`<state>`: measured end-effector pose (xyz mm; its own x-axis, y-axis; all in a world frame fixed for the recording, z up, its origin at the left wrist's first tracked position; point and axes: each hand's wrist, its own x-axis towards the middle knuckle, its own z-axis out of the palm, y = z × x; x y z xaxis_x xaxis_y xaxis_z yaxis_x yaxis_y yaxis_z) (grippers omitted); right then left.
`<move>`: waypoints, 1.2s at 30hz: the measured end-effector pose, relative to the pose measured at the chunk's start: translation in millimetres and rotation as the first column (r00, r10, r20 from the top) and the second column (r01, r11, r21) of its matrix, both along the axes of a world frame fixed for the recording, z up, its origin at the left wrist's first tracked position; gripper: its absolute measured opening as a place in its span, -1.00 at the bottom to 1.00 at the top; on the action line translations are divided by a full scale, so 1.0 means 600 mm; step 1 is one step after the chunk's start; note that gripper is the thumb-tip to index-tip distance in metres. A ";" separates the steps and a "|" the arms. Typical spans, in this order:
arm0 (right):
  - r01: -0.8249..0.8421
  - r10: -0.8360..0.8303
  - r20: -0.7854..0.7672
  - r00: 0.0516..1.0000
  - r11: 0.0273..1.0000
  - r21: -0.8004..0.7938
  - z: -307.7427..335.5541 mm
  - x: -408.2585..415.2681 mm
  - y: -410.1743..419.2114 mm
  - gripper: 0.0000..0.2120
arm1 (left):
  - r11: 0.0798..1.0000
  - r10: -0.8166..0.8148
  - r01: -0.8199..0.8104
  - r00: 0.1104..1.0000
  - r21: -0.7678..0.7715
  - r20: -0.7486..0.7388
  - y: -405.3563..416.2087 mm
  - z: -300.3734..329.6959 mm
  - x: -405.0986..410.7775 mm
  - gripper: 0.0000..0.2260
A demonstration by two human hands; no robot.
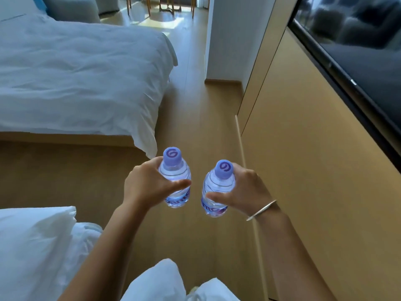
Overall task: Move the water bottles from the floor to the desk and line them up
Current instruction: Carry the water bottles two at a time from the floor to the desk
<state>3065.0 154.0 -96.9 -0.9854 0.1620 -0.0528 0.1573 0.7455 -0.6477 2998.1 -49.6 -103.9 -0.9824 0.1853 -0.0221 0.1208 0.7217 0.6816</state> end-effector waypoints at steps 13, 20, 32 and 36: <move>0.013 -0.013 0.020 1.000 1.000 0.003 -0.018 -0.426 0.100 -0.41 | 0.997 -0.069 0.064 0.991 0.043 0.118 0.113 -0.018 -0.436 -0.57; 0.087 -0.087 -0.008 0.996 0.996 -0.006 0.004 -0.663 0.147 -0.35 | 0.995 -0.084 0.078 0.990 0.060 0.111 0.161 0.017 -0.691 -0.67; -0.001 0.001 0.017 1.000 1.000 -0.021 -0.023 -0.998 0.275 -0.50 | 0.994 -0.084 0.074 0.986 0.078 0.146 0.285 -0.018 -1.021 -0.44; -0.063 0.062 0.059 0.996 0.998 0.015 -0.024 -1.136 0.347 -0.48 | 0.995 -0.059 0.045 0.984 0.087 0.169 0.361 -0.021 -1.145 -0.47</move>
<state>2383.5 362.2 -111.3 -0.9890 0.1010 -0.1083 0.1468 0.7658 -0.6261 2310.9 166.9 -116.3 -0.9545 0.2442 -0.1714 0.0333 0.6580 0.7523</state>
